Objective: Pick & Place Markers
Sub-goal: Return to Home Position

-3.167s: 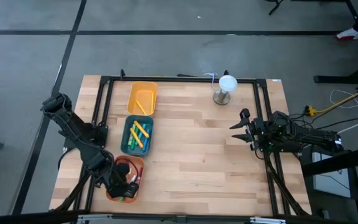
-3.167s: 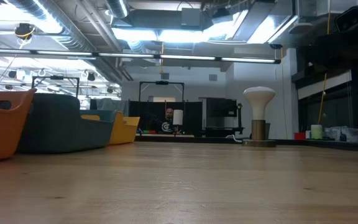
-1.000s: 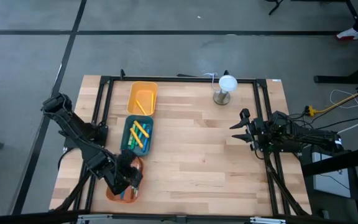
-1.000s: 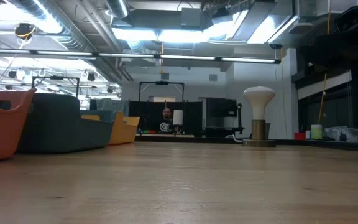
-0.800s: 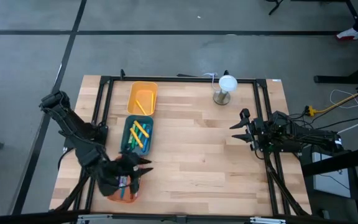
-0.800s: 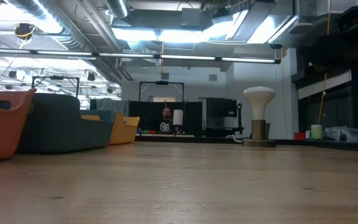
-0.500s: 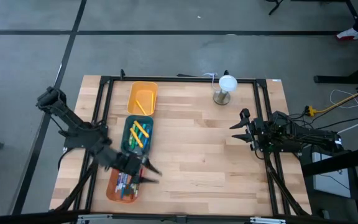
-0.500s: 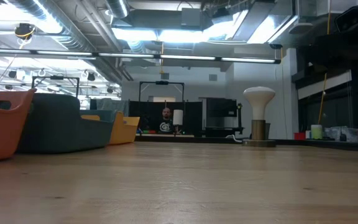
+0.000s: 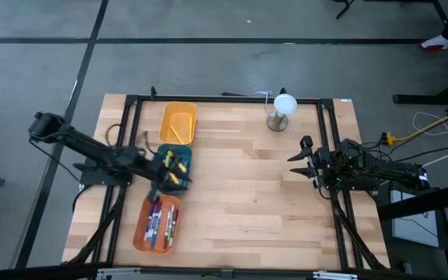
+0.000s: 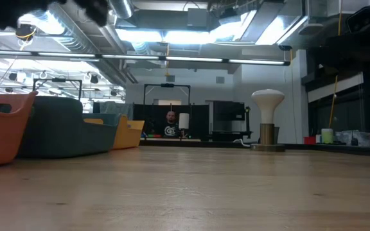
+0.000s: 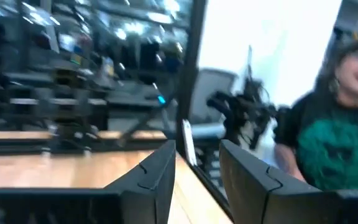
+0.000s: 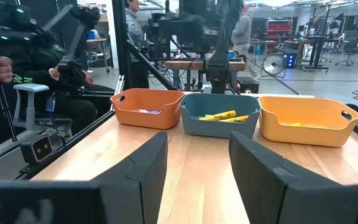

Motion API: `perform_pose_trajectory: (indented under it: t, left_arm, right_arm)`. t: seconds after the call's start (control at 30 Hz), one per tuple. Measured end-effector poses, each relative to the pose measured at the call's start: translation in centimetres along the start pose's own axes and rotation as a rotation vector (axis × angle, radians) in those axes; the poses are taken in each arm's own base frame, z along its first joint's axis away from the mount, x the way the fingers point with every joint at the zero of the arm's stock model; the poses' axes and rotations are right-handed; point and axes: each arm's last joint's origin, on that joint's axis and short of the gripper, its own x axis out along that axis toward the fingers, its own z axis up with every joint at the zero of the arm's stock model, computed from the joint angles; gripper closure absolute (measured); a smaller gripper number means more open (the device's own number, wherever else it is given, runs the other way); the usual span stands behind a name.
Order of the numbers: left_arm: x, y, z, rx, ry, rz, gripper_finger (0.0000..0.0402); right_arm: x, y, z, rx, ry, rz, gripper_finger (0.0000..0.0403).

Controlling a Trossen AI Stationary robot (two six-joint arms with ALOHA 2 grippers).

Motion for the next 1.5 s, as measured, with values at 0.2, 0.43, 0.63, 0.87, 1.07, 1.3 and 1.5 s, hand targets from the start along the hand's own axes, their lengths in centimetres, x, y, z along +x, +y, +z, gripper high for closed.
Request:
perform_pose_trajectory:
  t: [0.2, 0.43, 0.63, 0.87, 1.07, 1.3, 1.5]
  left_arm:
    - [-5.2, 0.5, -1.3, -0.022, -0.147, 0.094, 0.0285]
    - [-8.7, 0.4, -2.1, 0.060, -0.217, 0.124, 0.0282]
    - [-10.7, 0.6, -2.5, 0.062, -0.235, 0.214, 0.0284]
    - [-12.5, 0.6, -2.5, 0.076, -0.243, 0.239, 0.0282]
    - [-12.6, 1.7, -2.9, 0.209, -0.218, 0.281, 0.0284]
    - [-13.2, 3.5, -3.1, 0.182, -0.152, 0.288, 0.0283]
    - [-14.1, 5.4, -4.7, 0.038, 0.002, 0.446, 0.0283]
  right_arm:
    - [0.0, 0.0, 0.0, 0.001, 0.001, 0.000, 0.0233]
    - [0.0, 0.0, 0.0, 0.000, 0.000, 0.000, 0.0233]
    - [0.0, 0.0, 0.0, 0.000, 0.000, 0.000, 0.0233]
    - [0.0, 0.0, 0.0, 0.000, 0.000, 0.000, 0.0233]
    - [0.0, 0.0, 0.0, 0.000, 0.000, 0.000, 0.0233]
    - [0.0, 0.0, 0.0, 0.000, 0.000, 0.000, 0.0233]
    - [0.0, 0.0, 0.0, 0.001, 0.001, 0.000, 0.0233]
